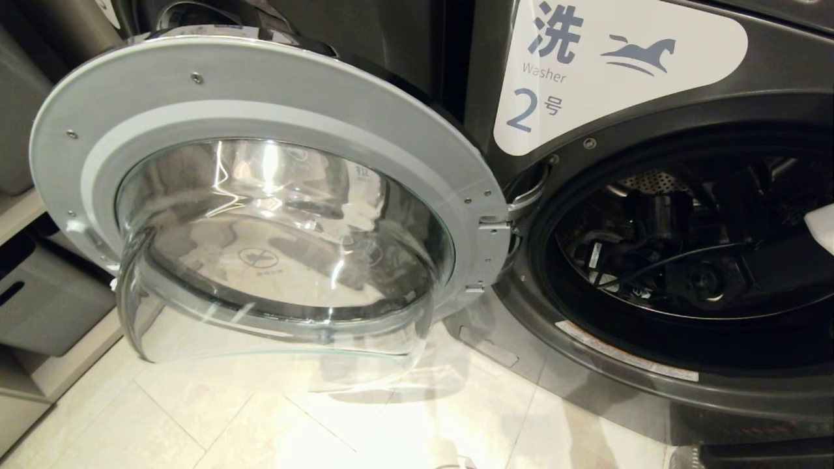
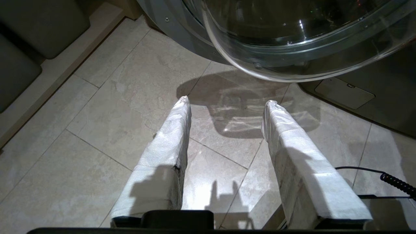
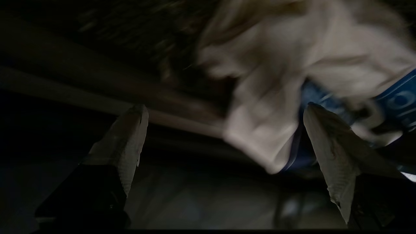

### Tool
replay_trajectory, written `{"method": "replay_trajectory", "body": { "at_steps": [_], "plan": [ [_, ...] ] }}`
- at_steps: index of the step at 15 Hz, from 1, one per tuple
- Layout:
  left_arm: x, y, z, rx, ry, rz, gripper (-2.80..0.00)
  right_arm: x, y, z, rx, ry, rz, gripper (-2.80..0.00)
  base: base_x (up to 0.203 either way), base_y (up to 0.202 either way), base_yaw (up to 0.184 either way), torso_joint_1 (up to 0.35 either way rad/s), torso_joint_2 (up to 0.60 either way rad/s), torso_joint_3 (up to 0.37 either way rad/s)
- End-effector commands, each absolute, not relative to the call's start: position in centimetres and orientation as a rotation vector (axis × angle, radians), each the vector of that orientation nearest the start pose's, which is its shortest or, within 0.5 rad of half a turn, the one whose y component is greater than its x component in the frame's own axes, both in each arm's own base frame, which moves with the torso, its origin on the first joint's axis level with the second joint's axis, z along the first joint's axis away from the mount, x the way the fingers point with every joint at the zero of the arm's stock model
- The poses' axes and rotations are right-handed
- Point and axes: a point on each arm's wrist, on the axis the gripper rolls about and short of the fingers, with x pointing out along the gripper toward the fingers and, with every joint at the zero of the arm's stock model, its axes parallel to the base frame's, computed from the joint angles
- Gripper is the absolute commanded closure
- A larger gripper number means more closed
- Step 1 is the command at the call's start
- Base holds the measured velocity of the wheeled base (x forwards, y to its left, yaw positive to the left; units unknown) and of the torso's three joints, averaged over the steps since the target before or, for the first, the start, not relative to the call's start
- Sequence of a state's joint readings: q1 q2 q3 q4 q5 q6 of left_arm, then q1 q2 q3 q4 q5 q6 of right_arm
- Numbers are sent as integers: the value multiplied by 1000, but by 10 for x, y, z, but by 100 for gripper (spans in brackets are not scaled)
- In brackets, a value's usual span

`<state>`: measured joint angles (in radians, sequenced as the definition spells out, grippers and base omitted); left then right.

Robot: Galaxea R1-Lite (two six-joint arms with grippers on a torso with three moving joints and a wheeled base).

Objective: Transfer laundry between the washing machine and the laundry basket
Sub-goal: Pick a cloth and place it into the basket

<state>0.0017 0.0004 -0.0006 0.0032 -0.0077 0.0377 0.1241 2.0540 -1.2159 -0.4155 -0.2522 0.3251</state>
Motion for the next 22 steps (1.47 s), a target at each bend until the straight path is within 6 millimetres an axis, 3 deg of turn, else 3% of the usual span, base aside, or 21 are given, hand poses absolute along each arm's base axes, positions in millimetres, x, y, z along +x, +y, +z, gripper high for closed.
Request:
{"method": "replay_trajectory", "body": {
  "at_steps": [1,7,12,13,14,18,22],
  "plan": [
    [-23,0,75,37,3,-6,0,417,39,132,241,396,-234,-280,0,0,0,0,0,0],
    [-23,0,75,37,4,-6,0,445,25,107,240,405,-312,-280,0,0,0,0,0,0],
    [-23,0,75,38,4,-6,0,459,23,110,248,367,-317,-280,0,0,0,0,0,0],
    [-23,0,75,38,3,-6,0,460,23,107,247,373,-318,-166,0,0,0,0,0,0],
    [-23,0,76,38,2,-6,0,461,23,106,246,369,-326,0,0,0,0,0,0,0],
    [-23,0,75,38,4,-6,0,466,22,101,238,367,-359,0,0,0,0,0,0,0],
    [-23,0,75,37,3,-6,0,468,7,95,240,378,-393,0,0,0,0,0,0,0]
  ]
}}
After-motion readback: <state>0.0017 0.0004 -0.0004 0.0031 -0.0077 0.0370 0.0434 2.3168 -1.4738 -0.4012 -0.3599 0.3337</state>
